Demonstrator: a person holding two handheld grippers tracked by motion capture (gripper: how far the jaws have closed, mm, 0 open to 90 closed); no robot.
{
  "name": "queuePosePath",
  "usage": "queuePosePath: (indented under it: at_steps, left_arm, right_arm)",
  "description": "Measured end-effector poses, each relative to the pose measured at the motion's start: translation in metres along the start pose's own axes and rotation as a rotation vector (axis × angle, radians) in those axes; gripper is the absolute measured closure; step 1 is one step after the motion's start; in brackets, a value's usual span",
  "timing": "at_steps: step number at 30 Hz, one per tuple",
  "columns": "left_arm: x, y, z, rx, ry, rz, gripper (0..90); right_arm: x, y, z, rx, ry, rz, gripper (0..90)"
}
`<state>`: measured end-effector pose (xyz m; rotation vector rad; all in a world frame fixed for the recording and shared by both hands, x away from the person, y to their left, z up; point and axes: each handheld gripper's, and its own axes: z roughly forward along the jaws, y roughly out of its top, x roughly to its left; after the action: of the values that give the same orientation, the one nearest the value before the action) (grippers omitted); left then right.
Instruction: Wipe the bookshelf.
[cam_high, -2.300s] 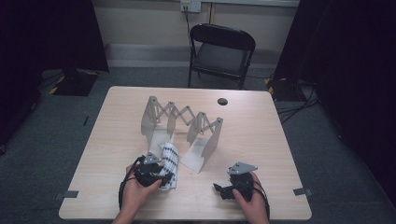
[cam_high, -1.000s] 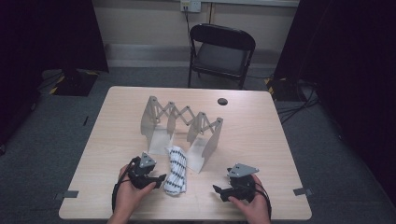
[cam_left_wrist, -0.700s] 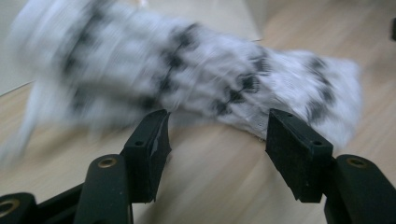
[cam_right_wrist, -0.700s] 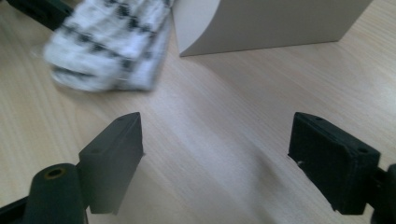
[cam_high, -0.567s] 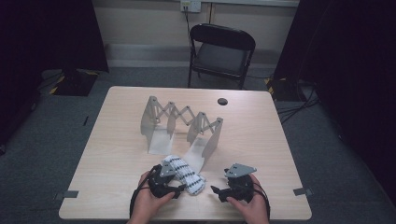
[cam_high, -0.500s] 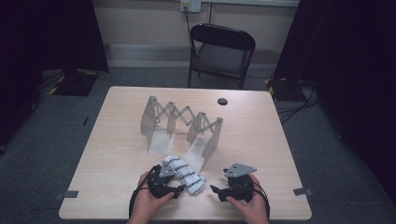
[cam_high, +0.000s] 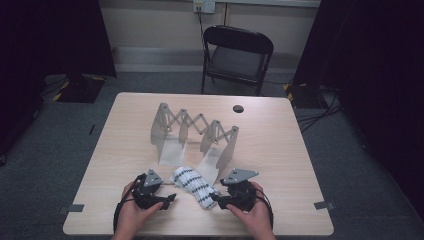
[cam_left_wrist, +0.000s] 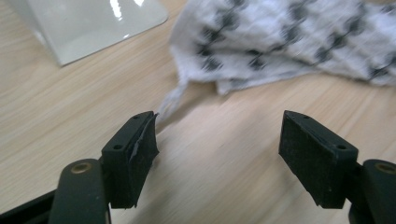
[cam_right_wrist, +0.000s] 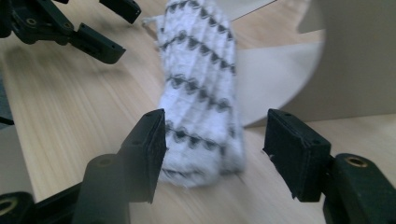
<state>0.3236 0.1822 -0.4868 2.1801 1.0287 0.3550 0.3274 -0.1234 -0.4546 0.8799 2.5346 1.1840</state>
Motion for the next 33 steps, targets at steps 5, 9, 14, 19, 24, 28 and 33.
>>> queuePosePath:
  at_steps: [5,9,14,19,24,28,33]
  left_arm:
    - [0.009,-0.007,-0.003,-0.011,0.021,-0.004,27.1]
    - [0.014,-0.013,-0.006,-0.017,0.035,0.001,24.8]
    - [0.02,-0.02,-0.008,-0.037,0.046,0.012,21.7]
    - [0.022,-0.023,-0.009,-0.05,0.046,0.014,18.6]
    - [0.024,-0.026,-0.007,-0.072,0.051,0.013,16.0]
    - [0.023,-0.025,-0.007,-0.072,0.051,0.009,15.7]
    - [0.023,-0.025,-0.007,-0.071,0.053,0.01,15.6]
  right_arm:
    - [0.01,-0.002,0.023,0.041,0.035,-0.006,40.2]
    - [0.01,-0.011,0.033,0.072,0.038,-0.006,47.2]
    - [0.0,-0.019,0.026,0.06,0.056,0.019,56.5]
    - [-0.017,-0.028,0.01,0.083,0.035,0.033,56.3]
    - [-0.031,-0.037,-0.004,0.09,-0.002,0.045,53.4]
    - [-0.041,-0.043,-0.013,0.092,-0.019,0.07,53.2]
    - [-0.048,-0.046,-0.019,0.104,-0.039,0.073,51.9]
